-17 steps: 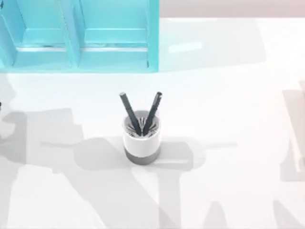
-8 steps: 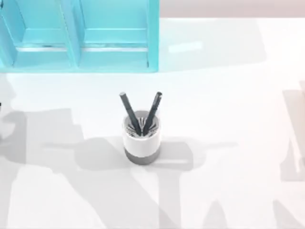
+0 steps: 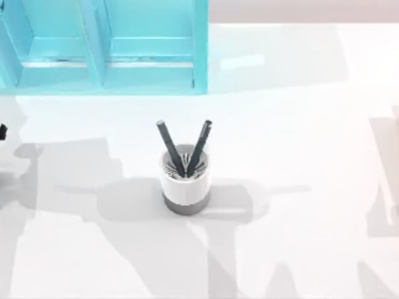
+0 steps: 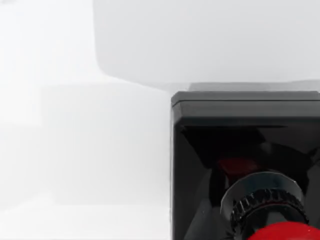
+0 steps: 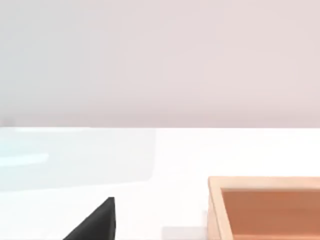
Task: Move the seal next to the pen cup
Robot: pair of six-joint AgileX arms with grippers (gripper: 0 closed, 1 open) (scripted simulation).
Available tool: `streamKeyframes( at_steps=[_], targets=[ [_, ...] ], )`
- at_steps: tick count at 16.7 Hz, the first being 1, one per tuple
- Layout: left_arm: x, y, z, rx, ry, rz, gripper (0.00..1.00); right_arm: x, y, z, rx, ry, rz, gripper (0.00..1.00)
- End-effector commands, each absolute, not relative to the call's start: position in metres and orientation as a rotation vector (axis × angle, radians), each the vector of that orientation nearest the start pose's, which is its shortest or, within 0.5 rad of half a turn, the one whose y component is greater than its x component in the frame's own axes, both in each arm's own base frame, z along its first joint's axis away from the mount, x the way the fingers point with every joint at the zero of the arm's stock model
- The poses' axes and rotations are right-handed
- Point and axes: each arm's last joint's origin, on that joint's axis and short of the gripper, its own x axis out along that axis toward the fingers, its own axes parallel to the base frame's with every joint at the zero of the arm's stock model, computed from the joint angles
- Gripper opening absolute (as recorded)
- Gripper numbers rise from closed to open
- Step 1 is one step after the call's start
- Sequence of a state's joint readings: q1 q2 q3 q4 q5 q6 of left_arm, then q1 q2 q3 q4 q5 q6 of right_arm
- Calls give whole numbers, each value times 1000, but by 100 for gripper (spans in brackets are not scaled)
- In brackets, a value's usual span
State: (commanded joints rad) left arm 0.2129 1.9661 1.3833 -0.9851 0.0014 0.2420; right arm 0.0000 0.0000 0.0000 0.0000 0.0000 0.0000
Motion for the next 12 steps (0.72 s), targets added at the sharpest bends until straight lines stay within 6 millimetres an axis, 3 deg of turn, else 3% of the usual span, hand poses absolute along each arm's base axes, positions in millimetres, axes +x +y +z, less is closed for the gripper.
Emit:
streamKeyframes(
  at_steps=[4, 8, 10, 12],
  targets=[
    [367, 31, 207, 19, 1578, -21, 0, 106, -1, 160, 0, 0, 0, 100],
    [358, -26, 263, 20, 1593, -18, 0, 106, -1, 160, 0, 0, 0, 100],
    [350, -44, 283, 19, 1578, -18, 0, 106, -1, 160, 0, 0, 0, 100],
    [348, -49, 289, 18, 1571, -18, 0, 106, -1, 160, 0, 0, 0, 100]
  ],
)
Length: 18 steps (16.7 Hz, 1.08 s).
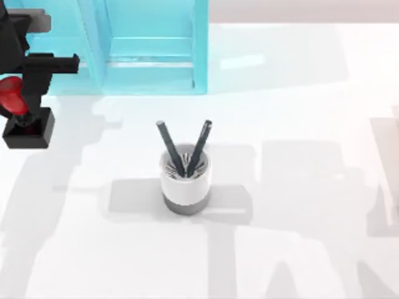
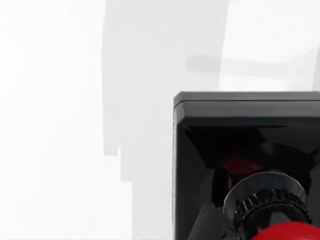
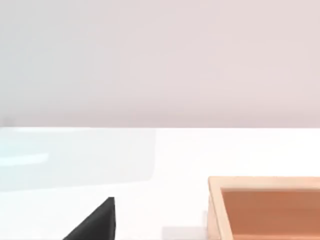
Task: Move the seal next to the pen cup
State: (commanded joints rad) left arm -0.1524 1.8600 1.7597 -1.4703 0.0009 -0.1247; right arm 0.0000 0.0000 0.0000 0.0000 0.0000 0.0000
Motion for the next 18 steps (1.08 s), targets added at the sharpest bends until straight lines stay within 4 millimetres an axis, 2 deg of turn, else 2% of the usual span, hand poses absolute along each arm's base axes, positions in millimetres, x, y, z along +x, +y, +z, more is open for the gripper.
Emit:
streamKeyframes(
  at_steps=[5, 9, 14, 16, 18],
  targets=[
    [348, -53, 288, 15, 1576, -16, 0, 106, -1, 160, 0, 0, 0, 100],
    [340, -91, 290, 19, 1575, -18, 0, 106, -1, 160, 0, 0, 0, 100],
    [318, -149, 292, 16, 1572, -16, 0, 106, -1, 160, 0, 0, 0, 100],
    [311, -162, 293, 15, 1570, -16, 0, 106, -1, 160, 0, 0, 0, 100],
    [310, -163, 293, 15, 1570, -16, 0, 106, -1, 160, 0, 0, 0, 100]
  ],
)
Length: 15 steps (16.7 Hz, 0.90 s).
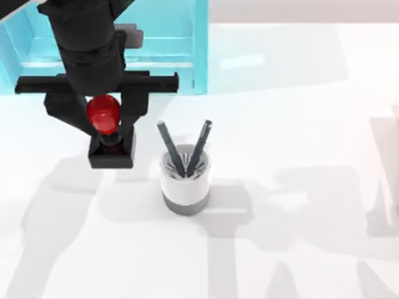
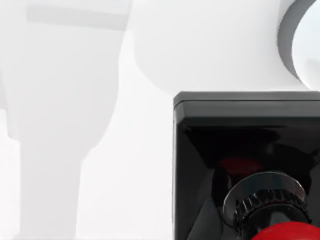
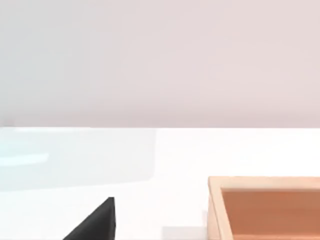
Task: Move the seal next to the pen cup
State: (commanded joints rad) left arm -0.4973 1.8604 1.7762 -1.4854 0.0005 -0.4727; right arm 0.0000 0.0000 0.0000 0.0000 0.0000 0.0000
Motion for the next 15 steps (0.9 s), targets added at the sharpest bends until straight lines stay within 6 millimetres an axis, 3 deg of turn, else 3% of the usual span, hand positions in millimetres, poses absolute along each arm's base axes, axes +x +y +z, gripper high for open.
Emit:
streamKeyframes(
  at_steps=[13, 15],
  targets=[
    [310, -163, 278, 15, 1570, -16, 0, 106, -1, 160, 0, 0, 0, 100],
    [310, -163, 278, 15, 1570, -16, 15, 106, -1, 160, 0, 0, 0, 100]
  ],
)
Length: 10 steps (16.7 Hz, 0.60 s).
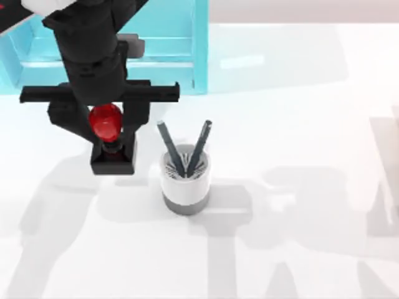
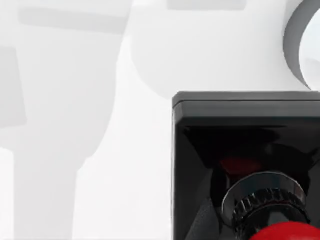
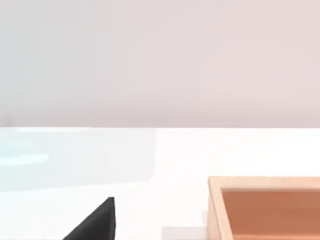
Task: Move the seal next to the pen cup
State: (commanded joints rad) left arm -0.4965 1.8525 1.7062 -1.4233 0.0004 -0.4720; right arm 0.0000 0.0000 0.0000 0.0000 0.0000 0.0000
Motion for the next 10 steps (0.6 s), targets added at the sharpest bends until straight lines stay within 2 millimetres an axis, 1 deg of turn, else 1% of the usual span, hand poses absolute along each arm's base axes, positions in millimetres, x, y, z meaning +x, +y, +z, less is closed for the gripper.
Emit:
streamKeyframes(
  at_steps=[10],
  targets=[
    [310, -163, 278, 15, 1570, -16, 90, 106, -1, 160, 0, 0, 0, 100]
  ],
)
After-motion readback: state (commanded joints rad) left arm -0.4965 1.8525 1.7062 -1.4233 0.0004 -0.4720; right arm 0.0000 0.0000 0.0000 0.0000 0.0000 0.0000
